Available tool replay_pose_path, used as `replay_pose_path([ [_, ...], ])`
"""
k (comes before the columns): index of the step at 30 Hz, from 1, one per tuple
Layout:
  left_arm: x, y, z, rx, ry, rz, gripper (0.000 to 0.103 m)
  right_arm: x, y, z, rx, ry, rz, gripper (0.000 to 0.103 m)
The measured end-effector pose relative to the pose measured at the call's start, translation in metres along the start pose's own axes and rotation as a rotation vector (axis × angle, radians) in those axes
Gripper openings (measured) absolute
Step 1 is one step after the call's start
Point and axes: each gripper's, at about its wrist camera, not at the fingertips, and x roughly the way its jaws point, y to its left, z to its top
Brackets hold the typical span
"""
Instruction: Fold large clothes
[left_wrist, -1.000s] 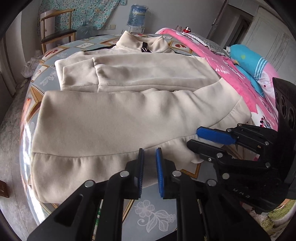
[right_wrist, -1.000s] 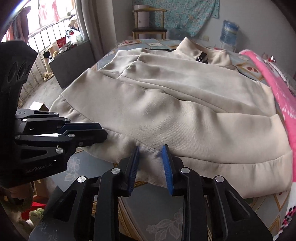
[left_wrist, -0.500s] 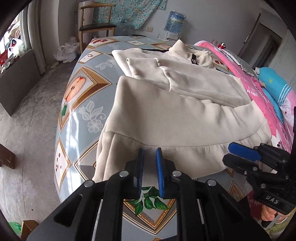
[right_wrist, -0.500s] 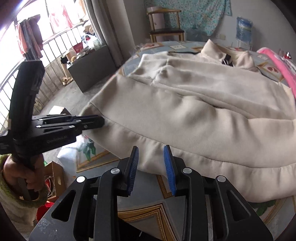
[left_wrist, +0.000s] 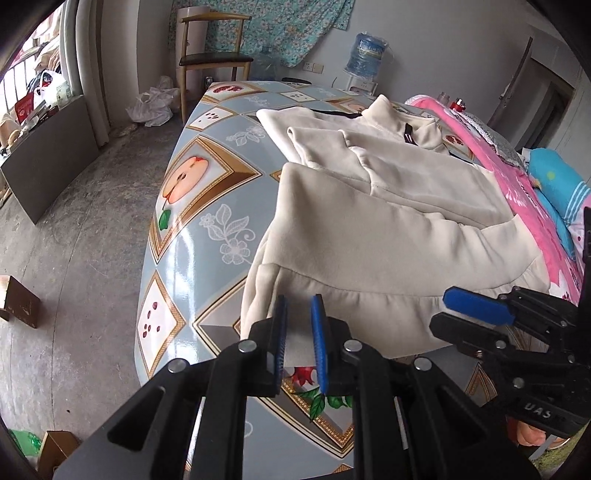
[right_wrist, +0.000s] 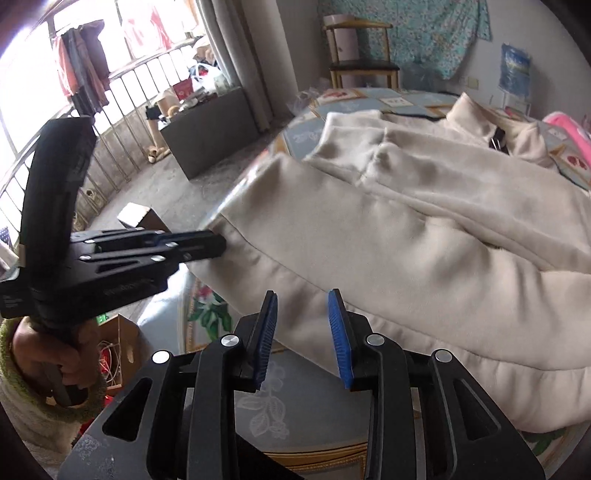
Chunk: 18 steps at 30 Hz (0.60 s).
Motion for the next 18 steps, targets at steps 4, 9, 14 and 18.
replay_pose_path([
  [4,-0.011,0.000,-0.001,0.004,-0.018,0.000,0.013,0.004,0.016,0.007,-0.041,-0.023,0.028,0.032],
  [9,-0.005,0.005,-0.005,0.014,0.016,0.013,0.013,0.040,0.017,0.004,-0.019,0.073,0.057,0.039],
  [14,-0.005,0.005,-0.005,-0.001,0.013,0.006,0.013,0.023,0.020,0.003,-0.037,0.040,0.070,0.061],
  [18,-0.017,-0.002,-0.001,0.016,-0.018,0.003,0.013,-0.016,-0.003,0.007,0.005,-0.054,0.024,0.077],
])
